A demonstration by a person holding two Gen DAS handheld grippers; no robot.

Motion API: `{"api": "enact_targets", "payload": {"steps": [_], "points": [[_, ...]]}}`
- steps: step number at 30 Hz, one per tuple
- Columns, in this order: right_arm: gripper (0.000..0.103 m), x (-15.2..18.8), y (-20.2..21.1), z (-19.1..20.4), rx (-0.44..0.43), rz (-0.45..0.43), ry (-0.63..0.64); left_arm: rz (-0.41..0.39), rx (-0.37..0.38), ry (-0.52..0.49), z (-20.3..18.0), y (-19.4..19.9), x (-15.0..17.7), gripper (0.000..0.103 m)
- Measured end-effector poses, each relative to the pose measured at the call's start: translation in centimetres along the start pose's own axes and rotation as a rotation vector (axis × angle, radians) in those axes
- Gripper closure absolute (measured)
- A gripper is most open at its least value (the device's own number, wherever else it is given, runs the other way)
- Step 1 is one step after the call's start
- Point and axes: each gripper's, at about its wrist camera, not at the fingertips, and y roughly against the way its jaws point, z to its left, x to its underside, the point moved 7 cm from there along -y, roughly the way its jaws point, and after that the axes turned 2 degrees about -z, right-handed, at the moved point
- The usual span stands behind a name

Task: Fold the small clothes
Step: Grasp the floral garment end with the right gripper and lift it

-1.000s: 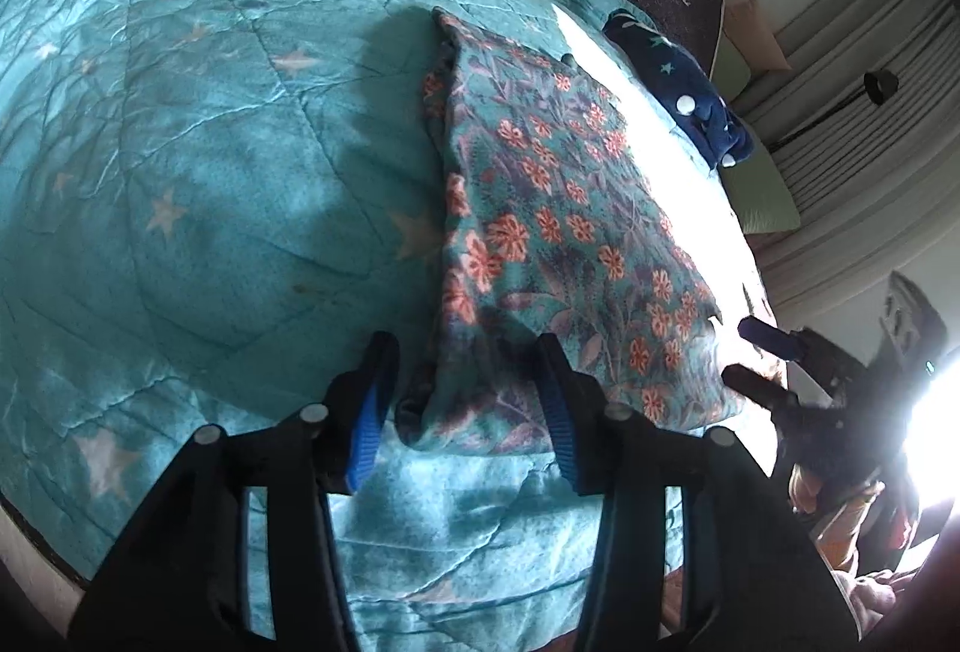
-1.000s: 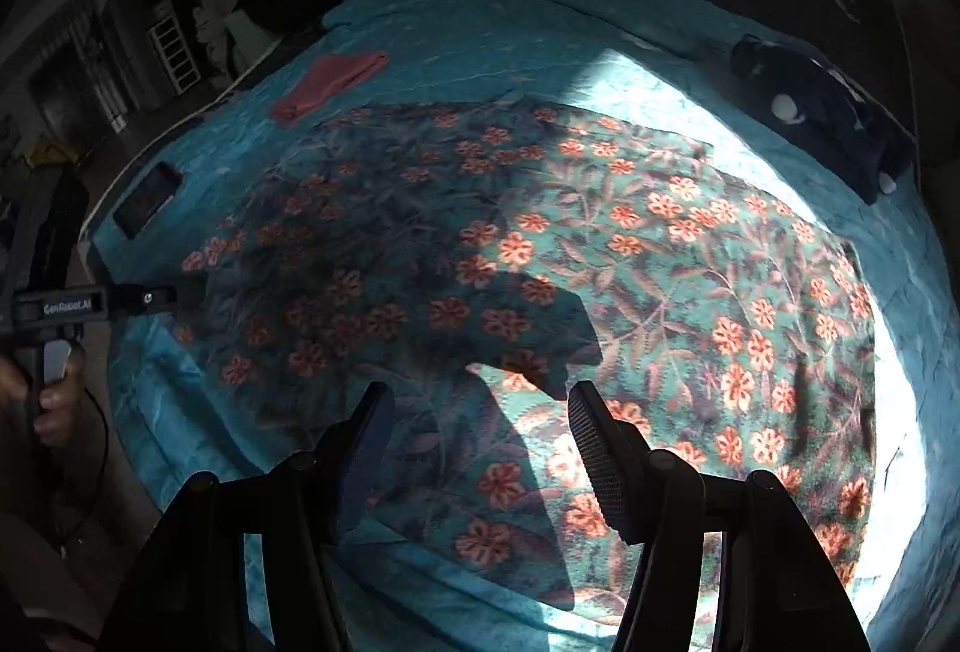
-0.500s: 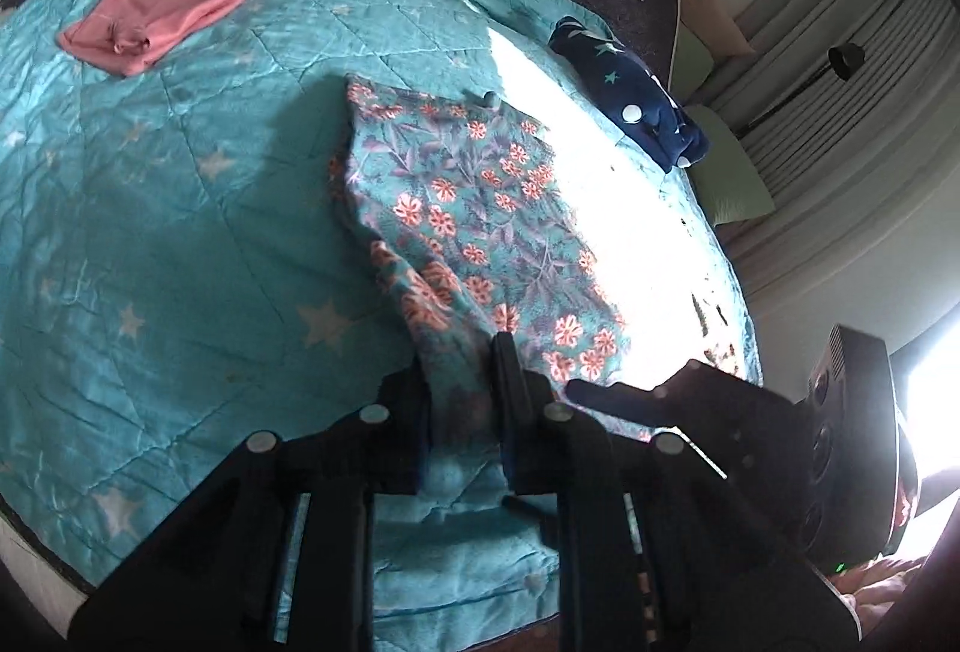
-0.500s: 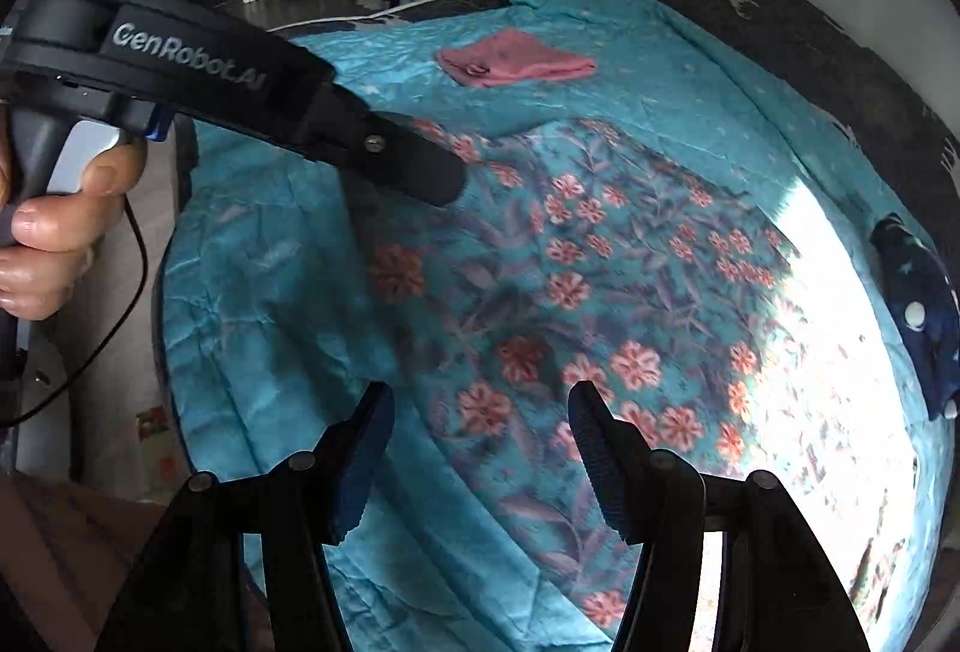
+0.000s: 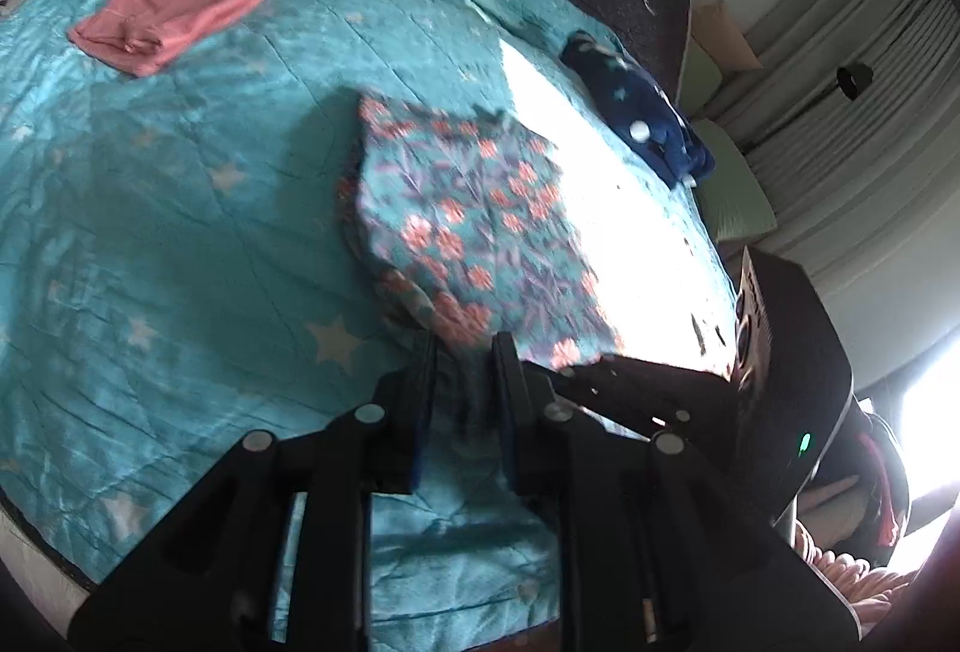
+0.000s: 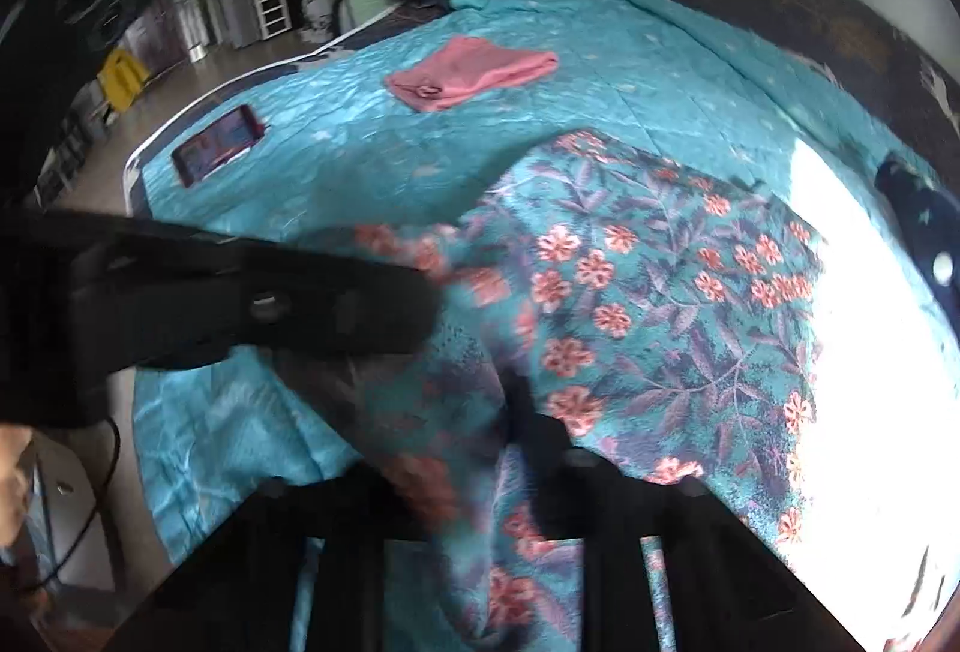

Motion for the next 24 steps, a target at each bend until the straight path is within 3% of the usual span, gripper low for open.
{"api": "enact_targets", "payload": {"steps": [4,6,8,12,15,18,22,24], "points": [[0.095,-0.3,1.1,-1.8,-0.069,-0.033,-0.097,-0.101,-0.085,0.029,2.5,1.8,-2.2,0.055],[0.095,-0.4,1.5,-2.3,-0.092,-0.048,-0.124,-0.089,-0.081,0.068,3.6,1.6,-2.8,0.054],[0.095,-0.5,1.8,-2.4,-0.109,-0.051,-0.14,-0.06,-0.045,0.099,4.2,0.5,-3.3,0.045],[0.095,-0.5,1.9,-2.5,-0.111,-0.052,-0.135,-0.001,0.014,0.151,4.2,-2.6,-4.3,0.043],[0.095,-0.4,1.7,-2.4,-0.113,-0.051,-0.141,0.008,0.028,0.166,4.1,-4.4,-5.6,0.031],[0.095,-0.3,1.7,-2.4,-0.114,-0.054,-0.147,0.054,0.006,0.187,4.3,-7.1,-6.9,0.031],[0.095,-0.2,1.7,-2.3,-0.114,-0.061,-0.152,0.108,0.039,0.193,3.6,-9.4,-7.5,0.032],[0.095,-0.1,1.8,-2.3,-0.118,-0.062,-0.155,0.116,-0.001,0.165,3.3,-10.3,-7.8,0.068]]}}
